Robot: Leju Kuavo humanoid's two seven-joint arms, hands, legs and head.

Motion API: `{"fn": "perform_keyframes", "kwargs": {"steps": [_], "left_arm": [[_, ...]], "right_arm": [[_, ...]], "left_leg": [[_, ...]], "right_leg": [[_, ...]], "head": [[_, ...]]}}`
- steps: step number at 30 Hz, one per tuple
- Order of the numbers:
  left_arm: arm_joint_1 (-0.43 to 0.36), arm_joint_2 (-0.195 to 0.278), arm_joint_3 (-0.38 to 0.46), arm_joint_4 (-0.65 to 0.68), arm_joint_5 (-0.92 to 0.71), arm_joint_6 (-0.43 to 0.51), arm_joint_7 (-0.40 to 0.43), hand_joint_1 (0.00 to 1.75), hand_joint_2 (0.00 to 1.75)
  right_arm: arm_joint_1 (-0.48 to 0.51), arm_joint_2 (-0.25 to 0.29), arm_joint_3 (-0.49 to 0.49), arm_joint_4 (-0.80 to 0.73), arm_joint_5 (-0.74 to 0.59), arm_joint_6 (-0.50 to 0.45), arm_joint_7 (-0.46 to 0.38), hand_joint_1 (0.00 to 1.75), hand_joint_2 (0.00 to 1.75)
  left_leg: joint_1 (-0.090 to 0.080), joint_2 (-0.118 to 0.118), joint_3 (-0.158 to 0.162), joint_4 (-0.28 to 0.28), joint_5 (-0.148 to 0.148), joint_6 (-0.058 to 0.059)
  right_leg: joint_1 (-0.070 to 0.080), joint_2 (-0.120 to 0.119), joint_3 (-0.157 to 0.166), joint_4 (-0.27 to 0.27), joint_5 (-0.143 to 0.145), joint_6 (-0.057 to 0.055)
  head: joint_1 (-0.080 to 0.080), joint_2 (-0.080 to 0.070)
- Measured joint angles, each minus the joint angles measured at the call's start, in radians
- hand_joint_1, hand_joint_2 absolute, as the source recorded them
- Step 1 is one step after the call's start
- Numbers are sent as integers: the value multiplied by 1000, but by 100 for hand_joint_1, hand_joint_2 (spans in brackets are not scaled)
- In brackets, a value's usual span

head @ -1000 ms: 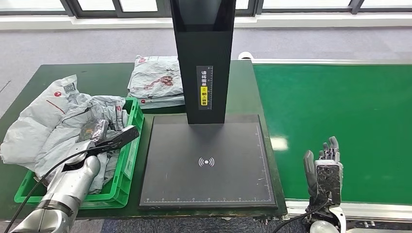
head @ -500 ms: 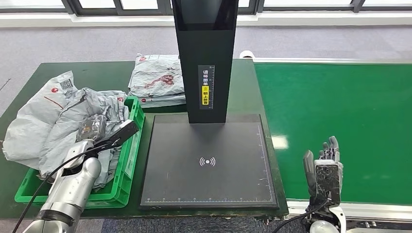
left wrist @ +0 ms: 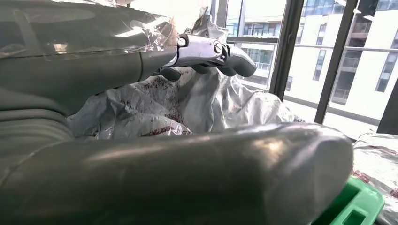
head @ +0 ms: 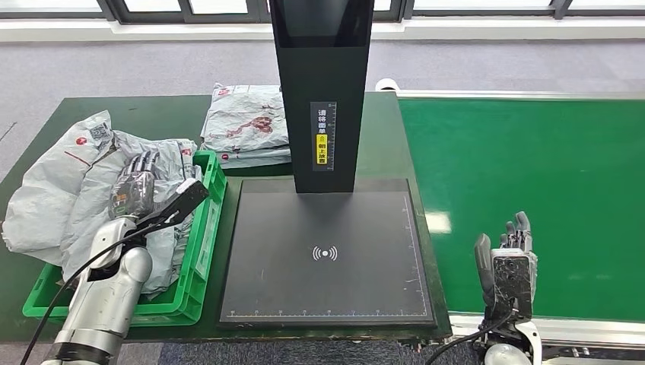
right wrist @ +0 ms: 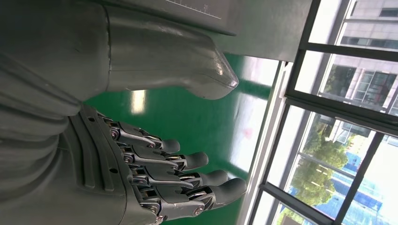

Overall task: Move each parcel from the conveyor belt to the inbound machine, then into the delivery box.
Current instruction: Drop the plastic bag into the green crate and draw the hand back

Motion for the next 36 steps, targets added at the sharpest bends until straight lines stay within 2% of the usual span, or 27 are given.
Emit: {"fn": "perform_keyframes", "kwargs": {"steps": [5,10,16,20,23,25,31,36], "left_arm": [[5,1,0,-11,2,0,-2,0,0],[15,2,0,-35,69,5,-49,0,0],[53,-6,18,-179,217,191,-173,0,0],[104,-37,24,-301,410,254,-294,0,175],[171,-96,21,-373,585,222,-382,0,175],[219,-147,5,-393,666,186,-410,0,175],[301,-279,-103,-336,763,98,-409,0,175],[327,-339,-162,-258,812,64,-405,0,175]], "right_arm": [[0,0,0,0,0,0,0,0,175],[0,0,0,0,0,-2,-1,0,175],[1,0,0,0,-3,-6,-6,0,175],[0,0,0,2,-9,-8,-11,0,175],[1,0,5,3,7,-3,-14,0,175],[2,0,16,4,22,7,-12,0,175],[-5,12,93,18,49,31,6,0,175],[-3,33,145,28,62,23,24,0,175]], "left_leg": [[0,0,0,0,0,0],[0,0,-1,0,0,0],[0,0,-1,0,0,0],[0,0,-2,0,0,0],[-1,0,-1,0,-1,2],[-2,0,-2,0,-2,2],[-2,0,-3,1,-2,3],[-2,0,-3,1,-2,3]], "right_leg": [[0,0,0,0,0,0],[0,0,-1,0,0,0],[0,0,-2,0,0,0],[-1,0,-2,0,0,0],[-2,0,-2,-1,-1,1],[-2,0,-2,-1,-1,1],[-3,-1,-2,-1,-1,3],[-2,0,-2,-1,-1,3]], "head": [[0,0],[0,0],[0,0],[0,0],[0,0],[0,0],[0,0],[0,0]]}}
